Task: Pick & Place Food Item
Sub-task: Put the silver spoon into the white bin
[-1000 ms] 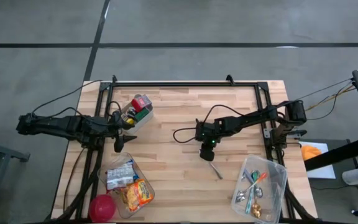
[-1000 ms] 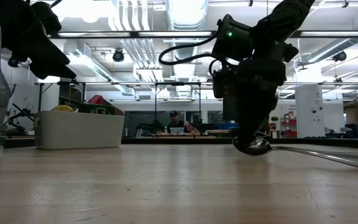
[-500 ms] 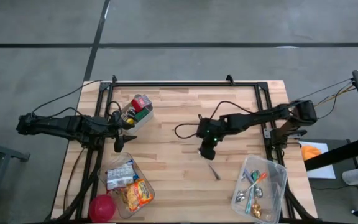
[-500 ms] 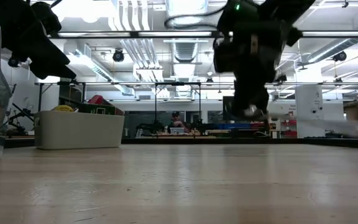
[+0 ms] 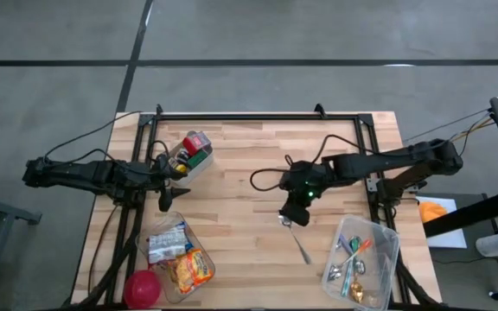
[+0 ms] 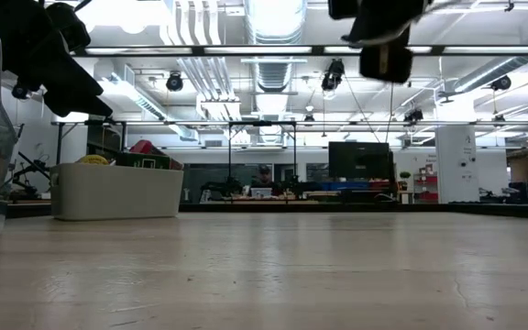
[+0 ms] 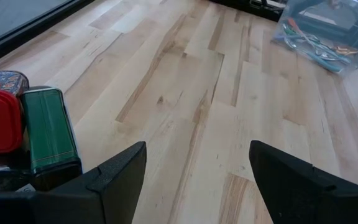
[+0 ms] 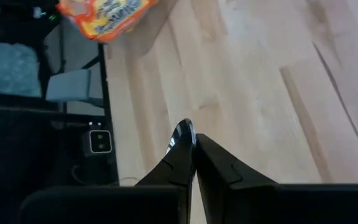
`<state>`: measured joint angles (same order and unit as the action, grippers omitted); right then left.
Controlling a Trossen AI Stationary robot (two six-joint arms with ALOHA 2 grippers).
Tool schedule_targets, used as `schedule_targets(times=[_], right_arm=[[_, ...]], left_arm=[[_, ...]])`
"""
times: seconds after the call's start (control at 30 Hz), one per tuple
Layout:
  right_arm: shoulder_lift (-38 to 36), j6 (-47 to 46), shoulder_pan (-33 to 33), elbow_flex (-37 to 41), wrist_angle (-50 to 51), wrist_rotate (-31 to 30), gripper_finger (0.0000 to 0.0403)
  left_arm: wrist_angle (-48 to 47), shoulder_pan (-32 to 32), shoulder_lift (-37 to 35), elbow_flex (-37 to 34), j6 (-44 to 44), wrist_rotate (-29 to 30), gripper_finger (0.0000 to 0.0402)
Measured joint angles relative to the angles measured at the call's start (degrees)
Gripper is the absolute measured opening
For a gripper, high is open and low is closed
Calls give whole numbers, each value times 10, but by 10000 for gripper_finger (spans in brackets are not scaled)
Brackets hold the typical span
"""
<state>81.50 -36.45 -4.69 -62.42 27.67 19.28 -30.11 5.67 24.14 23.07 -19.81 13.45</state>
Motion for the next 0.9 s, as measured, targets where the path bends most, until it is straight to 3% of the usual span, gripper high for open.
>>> schedule_targets(times=[0.4,0.63,0.9], right_arm=[[0,-162,-122,-187,300,-134,11],[-1,-347,-219,-234,465,-232,11],[-1,-553,-340,-255,566,-262,11]], left_arm=[[-2,0,0,0,0,0,285],[-2,0,0,0,0,0,285],[-2,0,0,0,0,0,285]])
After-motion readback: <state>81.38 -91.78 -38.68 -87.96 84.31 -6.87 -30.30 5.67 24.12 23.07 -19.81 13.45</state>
